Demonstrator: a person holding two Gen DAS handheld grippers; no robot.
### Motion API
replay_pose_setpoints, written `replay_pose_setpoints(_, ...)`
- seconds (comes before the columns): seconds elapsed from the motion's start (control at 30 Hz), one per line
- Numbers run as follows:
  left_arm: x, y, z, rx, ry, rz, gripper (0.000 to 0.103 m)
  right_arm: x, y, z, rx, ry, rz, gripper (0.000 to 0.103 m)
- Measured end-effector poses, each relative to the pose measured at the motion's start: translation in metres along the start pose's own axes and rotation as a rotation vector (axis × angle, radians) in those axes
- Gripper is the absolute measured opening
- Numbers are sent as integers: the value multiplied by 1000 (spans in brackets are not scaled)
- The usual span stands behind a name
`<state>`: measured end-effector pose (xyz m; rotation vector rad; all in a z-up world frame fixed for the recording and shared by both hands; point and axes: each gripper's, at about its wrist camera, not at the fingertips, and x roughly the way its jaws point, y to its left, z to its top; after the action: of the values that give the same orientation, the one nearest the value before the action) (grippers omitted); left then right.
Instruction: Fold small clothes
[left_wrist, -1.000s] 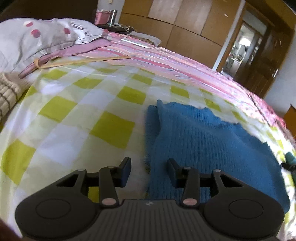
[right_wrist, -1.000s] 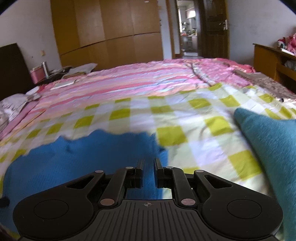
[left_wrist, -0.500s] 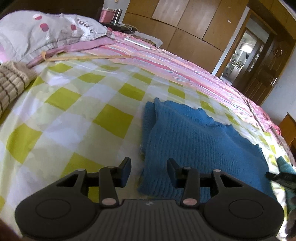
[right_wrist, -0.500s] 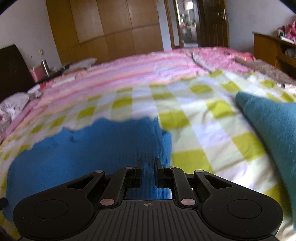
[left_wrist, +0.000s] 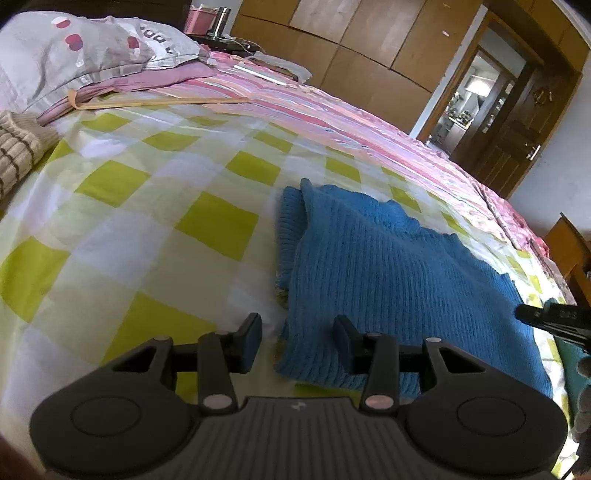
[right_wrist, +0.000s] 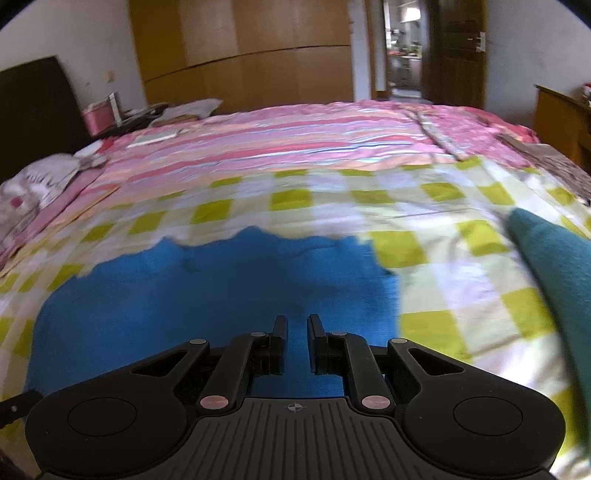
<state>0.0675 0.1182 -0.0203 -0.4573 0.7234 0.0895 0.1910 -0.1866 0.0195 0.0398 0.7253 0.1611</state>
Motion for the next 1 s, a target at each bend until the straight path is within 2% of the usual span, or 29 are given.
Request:
replay_pose_setpoints(0.17,3,-3,-1,39,3,7,47,22,17,-9,-25,101,11,14)
replay_pose_setpoints(0.4,2,-5,-1,56,0,-8,47,6,25,-8,-30,51,28,17)
replay_pose_setpoints(0.63,2,-3,0,27,20,-53,47,20,44,-10,-83,126,43,17)
replay_pose_setpoints(0.73,2,-2,0,17,23,-63,47,18,47,-7,-79,123,40,18)
replay_pose_setpoints(0.87,2,-2,0,9,25,-82,47,12,55,-3,-81,96,76,19)
replay_pose_setpoints(1.0,3,-4,-1,17,30,-79,47,14,68,-2,-90,106,116,18)
